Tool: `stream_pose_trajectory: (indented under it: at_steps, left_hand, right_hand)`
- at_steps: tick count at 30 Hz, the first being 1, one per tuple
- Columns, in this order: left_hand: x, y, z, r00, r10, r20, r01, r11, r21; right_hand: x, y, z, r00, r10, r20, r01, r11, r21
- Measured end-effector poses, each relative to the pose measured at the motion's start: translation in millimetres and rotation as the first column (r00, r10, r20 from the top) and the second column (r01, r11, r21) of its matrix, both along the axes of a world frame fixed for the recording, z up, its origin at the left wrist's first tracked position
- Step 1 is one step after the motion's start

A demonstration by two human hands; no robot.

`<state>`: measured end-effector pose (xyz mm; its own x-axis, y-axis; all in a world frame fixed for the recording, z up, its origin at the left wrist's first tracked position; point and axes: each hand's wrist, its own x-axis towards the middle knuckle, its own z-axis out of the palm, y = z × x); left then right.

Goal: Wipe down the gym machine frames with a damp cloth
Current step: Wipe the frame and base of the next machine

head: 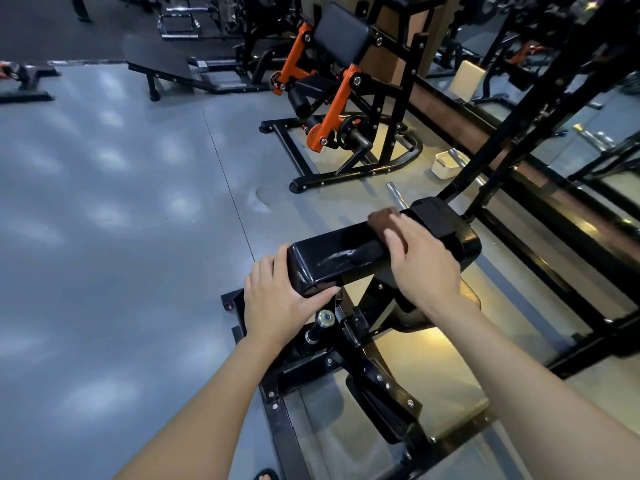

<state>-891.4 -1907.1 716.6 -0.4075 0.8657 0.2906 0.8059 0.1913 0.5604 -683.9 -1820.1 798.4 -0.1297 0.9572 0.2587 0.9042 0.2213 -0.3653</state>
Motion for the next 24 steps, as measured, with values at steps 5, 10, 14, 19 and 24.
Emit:
stream_pose_trajectory:
  at_steps: [5,10,14,19,24]
  left_hand:
    - [1,1,-2,1.000,0.000,0.017,0.000,1.000,0.008]
    - [0,0,-1,1.000,0.004,0.005,-0.004,1.000,-0.006]
    - [0,0,-1,1.000,-0.008,0.010,0.008,1.000,-0.003]
    - [0,0,-2,1.000,-0.004,0.019,0.004,1.000,0.012]
    - [1,-1,-1,1.000,-0.001,0.015,0.001,1.000,-0.004]
  right_hand:
    - [-39,-28,-9,0.987,0.149,-0.062,-0.148,0.989,0.030]
    - [-6,-20,-13,0.991,0.130,-0.029,-0.127,0.988,0.082]
    - [-11,18,-3,0.996,-0.084,-0.030,0.084,0.996,-0.004]
    - [-14,-25,-12,0.981,0.194,-0.010,-0.193,0.979,0.063]
    - [9,13,-6,0.993,-0.053,-0.103,0.054,0.999,0.004]
